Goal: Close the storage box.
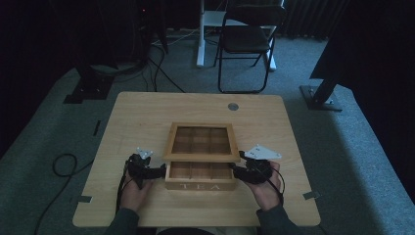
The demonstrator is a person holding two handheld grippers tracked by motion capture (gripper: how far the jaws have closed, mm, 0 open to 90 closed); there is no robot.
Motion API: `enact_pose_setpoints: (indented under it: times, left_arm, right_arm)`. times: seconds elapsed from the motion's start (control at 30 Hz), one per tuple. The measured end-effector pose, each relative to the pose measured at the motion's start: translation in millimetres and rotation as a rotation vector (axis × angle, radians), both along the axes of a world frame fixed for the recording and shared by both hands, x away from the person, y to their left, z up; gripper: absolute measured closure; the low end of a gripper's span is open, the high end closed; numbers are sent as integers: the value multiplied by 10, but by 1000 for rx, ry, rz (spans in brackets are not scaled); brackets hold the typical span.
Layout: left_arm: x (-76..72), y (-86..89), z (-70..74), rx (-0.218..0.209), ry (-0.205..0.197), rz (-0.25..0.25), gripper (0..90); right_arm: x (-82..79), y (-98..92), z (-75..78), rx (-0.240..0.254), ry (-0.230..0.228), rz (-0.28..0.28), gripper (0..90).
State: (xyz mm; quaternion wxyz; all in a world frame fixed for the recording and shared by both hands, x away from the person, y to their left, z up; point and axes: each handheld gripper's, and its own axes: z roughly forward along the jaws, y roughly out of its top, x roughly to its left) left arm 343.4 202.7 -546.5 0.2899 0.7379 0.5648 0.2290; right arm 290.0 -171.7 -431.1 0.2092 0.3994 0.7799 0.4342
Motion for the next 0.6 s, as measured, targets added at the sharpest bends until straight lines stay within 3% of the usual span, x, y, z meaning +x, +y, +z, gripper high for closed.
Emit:
enact_pose_setpoints:
  times: [0.6]
  left_arm:
    - [0, 2, 1, 3, 2, -3, 16]
  right_arm:
    - [-59, -1, -123, -8, 29, 2, 437]
